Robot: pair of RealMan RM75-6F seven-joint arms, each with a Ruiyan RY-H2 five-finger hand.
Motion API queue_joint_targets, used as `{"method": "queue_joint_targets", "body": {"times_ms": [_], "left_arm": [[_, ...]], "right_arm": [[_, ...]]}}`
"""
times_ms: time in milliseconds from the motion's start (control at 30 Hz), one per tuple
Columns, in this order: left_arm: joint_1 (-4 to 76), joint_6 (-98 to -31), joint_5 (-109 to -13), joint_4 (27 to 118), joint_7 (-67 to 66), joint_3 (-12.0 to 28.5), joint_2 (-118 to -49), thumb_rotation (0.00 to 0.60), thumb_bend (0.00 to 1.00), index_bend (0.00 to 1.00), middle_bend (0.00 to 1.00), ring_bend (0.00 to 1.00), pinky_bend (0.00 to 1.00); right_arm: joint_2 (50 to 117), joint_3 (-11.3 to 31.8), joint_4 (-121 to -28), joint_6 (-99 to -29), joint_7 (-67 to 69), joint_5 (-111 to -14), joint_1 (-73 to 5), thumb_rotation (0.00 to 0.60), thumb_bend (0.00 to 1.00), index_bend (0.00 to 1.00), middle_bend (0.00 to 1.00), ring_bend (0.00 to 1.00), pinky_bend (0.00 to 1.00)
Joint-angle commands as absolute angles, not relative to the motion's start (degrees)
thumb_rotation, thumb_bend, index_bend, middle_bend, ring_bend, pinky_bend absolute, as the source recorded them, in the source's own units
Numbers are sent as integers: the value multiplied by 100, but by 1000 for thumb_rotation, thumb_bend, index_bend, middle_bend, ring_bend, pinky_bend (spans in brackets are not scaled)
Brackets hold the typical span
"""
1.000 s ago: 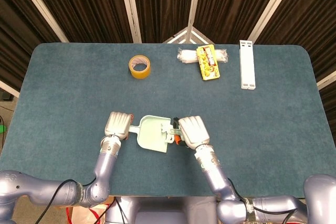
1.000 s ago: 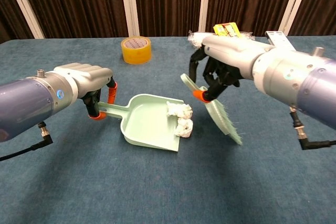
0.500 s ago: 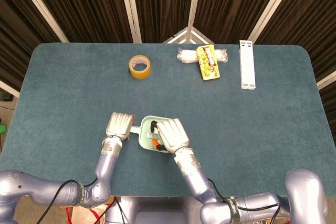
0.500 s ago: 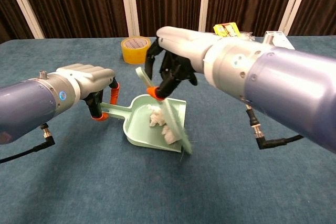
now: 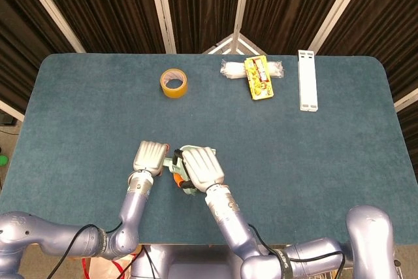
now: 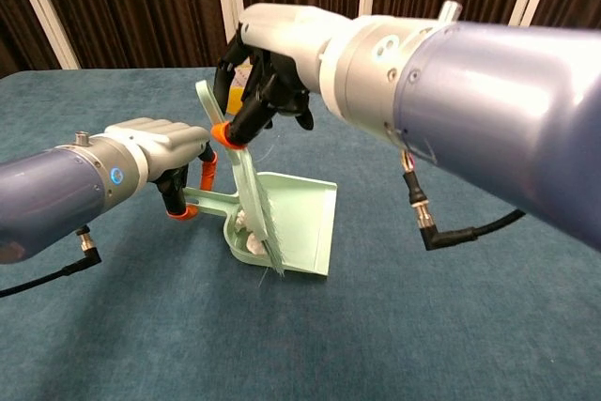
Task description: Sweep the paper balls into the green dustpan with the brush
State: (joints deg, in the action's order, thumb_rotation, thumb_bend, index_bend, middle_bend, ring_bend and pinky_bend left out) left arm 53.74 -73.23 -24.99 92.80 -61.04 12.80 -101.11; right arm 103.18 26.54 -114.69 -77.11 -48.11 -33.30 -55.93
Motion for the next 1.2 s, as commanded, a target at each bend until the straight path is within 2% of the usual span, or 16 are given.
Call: {"method": "queue_joint_targets", "body": {"times_ms": [33, 333, 633, 667, 733, 833, 867, 1000, 1200], "left_arm": [[5380, -7333, -2500, 9278, -6099, 1281, -10126, 600, 557, 634, 1000, 987, 968], [5392, -7409, -2474, 9297, -6116, 1277, -10180, 600, 557, 634, 1000, 987, 968], [5382, -7444, -2481, 9360, -6117, 1257, -10164, 600, 555, 630, 1000, 987, 968], [5382, -7443, -2473, 9367, -6111, 1261, -10173, 600, 535, 619, 1000, 987, 968], [5383, -7442, -2479, 9397, -6106, 1256, -10180, 600, 413, 551, 1000, 983, 968], [5378, -7455, -2464, 9479, -6149, 1218, -10147, 600, 61, 373, 993, 979, 967], [5383, -7477, -2452, 9519, -6206, 1193, -10116, 600, 22, 348, 990, 978, 967], [5348, -7494, -2490, 9673, -6172, 1182, -9982, 600, 0, 238, 977, 977, 967], [5201, -7497, -2709, 10048, -5851, 1236, -9600, 600, 0, 213, 973, 975, 967]], "right_arm": [[10277, 2694, -11520, -7750, -4771, -3300, -5612, 600, 518, 778, 812, 881, 745], [10101, 2830, -11613, -7869, -4589, -3382, -5628, 600, 517, 778, 812, 881, 745], [9553, 2472, -11588, -8007, -4574, -3491, -5323, 600, 518, 778, 812, 881, 745], [9511, 2407, -11567, -8011, -4557, -3485, -5281, 600, 518, 778, 813, 881, 745], [9464, 2309, -11510, -8018, -4519, -3492, -5221, 600, 518, 778, 812, 881, 745], [9419, 2237, -11454, -8022, -4429, -3496, -5149, 600, 518, 778, 812, 881, 745], [9396, 2216, -11432, -8021, -4403, -3504, -5128, 600, 518, 778, 812, 881, 745], [9310, 2146, -11395, -8012, -4335, -3572, -5070, 600, 517, 778, 812, 881, 745], [9182, 2052, -11341, -7990, -4272, -3653, -4996, 600, 518, 778, 812, 881, 745]]}}
